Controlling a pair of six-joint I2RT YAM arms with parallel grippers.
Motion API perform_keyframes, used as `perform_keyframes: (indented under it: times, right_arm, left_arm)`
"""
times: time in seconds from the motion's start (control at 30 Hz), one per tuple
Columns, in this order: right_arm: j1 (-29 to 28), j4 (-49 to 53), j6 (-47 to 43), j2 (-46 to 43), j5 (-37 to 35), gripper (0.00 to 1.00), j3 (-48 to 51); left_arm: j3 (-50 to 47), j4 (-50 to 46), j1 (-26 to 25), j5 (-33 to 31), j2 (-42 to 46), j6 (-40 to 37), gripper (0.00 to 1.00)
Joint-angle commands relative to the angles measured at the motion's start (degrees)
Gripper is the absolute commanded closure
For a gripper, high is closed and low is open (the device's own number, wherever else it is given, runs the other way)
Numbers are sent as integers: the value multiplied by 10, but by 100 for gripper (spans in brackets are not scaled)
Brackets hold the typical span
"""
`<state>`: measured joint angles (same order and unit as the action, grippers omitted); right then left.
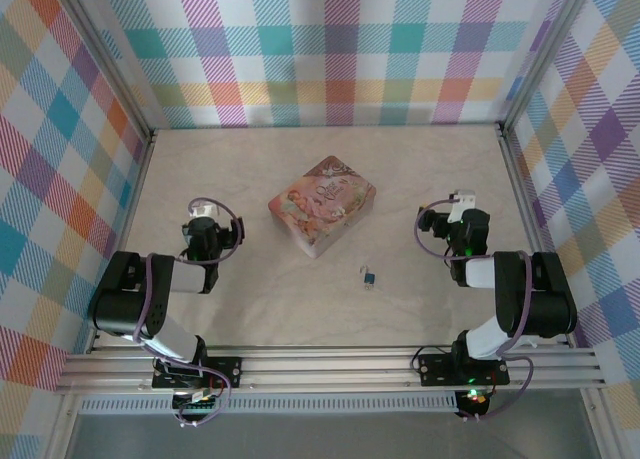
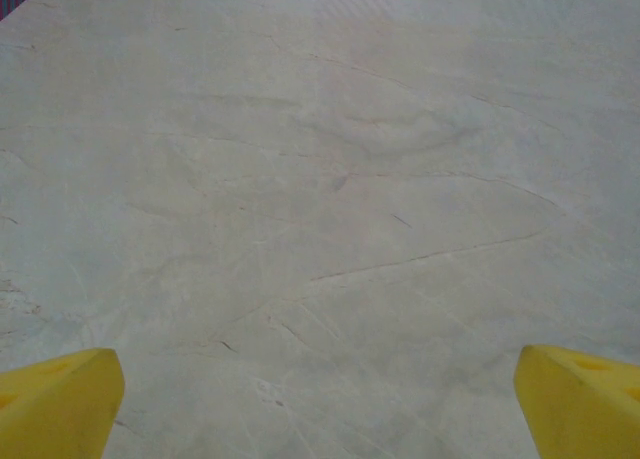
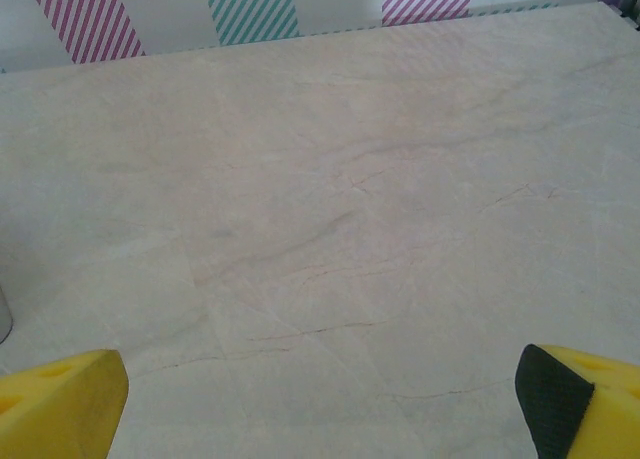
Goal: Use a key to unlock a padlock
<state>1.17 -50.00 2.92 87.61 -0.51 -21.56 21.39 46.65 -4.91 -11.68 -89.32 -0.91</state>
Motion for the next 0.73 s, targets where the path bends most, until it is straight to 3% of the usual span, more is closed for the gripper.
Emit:
perform_keyframes:
  times: [0.0, 0.7]
  right_arm:
    - [2, -2, 2, 0, 12, 0, -4]
    - [-15, 19, -19, 4, 5, 0, -17]
  left_arm:
    - [22, 4, 7, 21, -2, 7, 0]
    - [21, 6, 6, 19, -2, 5, 0]
